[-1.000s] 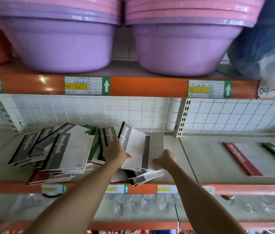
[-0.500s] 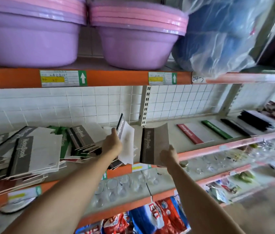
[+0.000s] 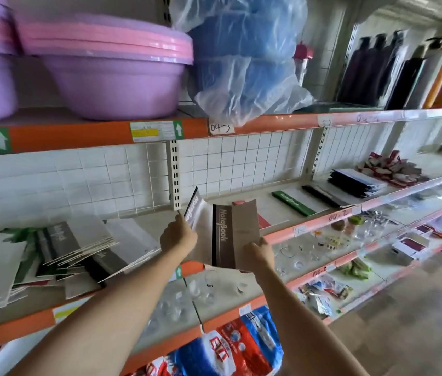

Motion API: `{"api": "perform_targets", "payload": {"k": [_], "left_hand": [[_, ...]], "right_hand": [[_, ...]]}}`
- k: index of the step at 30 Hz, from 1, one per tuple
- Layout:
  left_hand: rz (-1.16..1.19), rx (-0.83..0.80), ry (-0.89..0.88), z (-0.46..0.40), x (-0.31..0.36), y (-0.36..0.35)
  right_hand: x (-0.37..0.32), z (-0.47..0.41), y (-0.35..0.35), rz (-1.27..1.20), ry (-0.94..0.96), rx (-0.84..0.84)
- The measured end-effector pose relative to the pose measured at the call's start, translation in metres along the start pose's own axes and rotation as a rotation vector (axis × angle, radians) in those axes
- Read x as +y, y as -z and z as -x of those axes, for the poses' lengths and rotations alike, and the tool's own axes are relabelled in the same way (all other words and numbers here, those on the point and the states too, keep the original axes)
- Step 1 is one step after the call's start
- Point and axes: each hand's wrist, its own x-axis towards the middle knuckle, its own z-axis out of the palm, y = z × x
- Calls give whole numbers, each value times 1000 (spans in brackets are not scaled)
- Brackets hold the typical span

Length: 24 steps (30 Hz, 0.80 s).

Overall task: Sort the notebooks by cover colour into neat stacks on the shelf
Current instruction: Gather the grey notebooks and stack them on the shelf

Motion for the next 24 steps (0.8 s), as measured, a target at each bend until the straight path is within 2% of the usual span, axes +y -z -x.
{"api": "perform_targets", "payload": {"k": [6,14,18,24], "left_hand": [[9,-14,-55,15,84,-45],[112,-51,-22,37,185,-115],[78,-87,-1,34,218,-140],[76,-96,27,-4,264,-171]], "right_hand": [[10,-41,77,71,-21,14],[33,-101,191,122,-27,49],[46,-141,215,207,-30,29],[44,-195,227,102,-38,13]]}}
